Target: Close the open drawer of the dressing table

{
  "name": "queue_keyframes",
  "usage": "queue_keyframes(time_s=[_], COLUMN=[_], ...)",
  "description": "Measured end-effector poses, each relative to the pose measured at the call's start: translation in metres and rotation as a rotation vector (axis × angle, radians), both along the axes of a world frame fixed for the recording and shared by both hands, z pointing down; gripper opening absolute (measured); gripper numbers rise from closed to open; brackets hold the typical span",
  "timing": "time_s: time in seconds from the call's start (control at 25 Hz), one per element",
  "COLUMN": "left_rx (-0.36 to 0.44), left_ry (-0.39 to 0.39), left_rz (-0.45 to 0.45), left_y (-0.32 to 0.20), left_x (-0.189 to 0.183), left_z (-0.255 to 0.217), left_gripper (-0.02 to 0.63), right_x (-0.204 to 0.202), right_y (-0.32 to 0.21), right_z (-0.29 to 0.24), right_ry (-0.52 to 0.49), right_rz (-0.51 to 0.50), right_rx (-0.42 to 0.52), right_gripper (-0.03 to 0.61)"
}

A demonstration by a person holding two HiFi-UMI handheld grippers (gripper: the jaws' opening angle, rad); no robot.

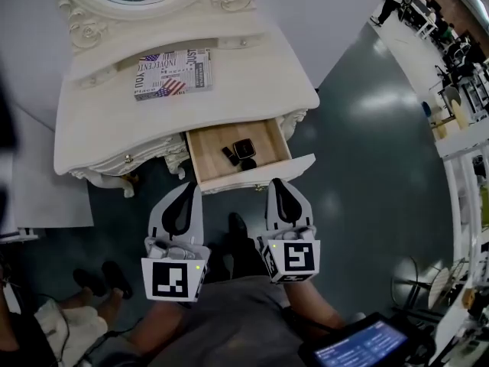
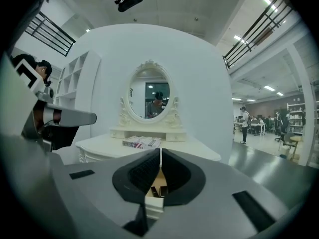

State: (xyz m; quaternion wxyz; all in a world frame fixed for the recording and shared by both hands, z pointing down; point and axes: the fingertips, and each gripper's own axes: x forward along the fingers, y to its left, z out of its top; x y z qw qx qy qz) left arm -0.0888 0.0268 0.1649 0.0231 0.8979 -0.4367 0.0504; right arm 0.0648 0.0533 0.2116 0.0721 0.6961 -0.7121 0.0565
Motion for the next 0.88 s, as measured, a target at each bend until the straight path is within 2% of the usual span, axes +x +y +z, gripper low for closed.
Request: queue_keyframes(time_s=[0.28, 0.56, 0.6, 0.64, 0.68, 0.88], left_rx=[-0.088, -0.182, -0.185, -0.186, -0.191, -0.233], left_ry=[-0.025, -0.044, -0.048, -0.054, -0.058, -0.065], left_rz=[0.037, 0.055, 0.062, 0.068, 0.07, 0.069], left_y=[-0.017, -0.026, -0.027, -0.028, -0.029, -0.029], left_x=[0.031, 0.043, 0.043, 0.044, 0.045, 0.052], left_z=[0.041, 0.09, 0.096, 0.102, 0.108, 0.132], left_gripper=[0.015, 0.015, 0.015, 0.015, 0.015, 0.015], right_x=[0.012, 0.01, 0.008, 0.006, 0.006, 0.011], right_y=[-0.017, -0.013, -0.012, -0.012, -0.013, -0.011], right_z=[0.052, 0.124, 0.135, 0.145, 0.154, 0.185], right_ry=[-0.018, -0.054, -0.058, -0.068, -0.078, -0.082], right_rz=[-0.03, -0.034, -0.05, -0.062, -0.065, -0.058], right_rx=[-0.086, -0.255, -0.271, -0.282, -0.294, -0.371], right_gripper=[0.015, 0.02, 0.07, 0.156, 0.175, 0.176])
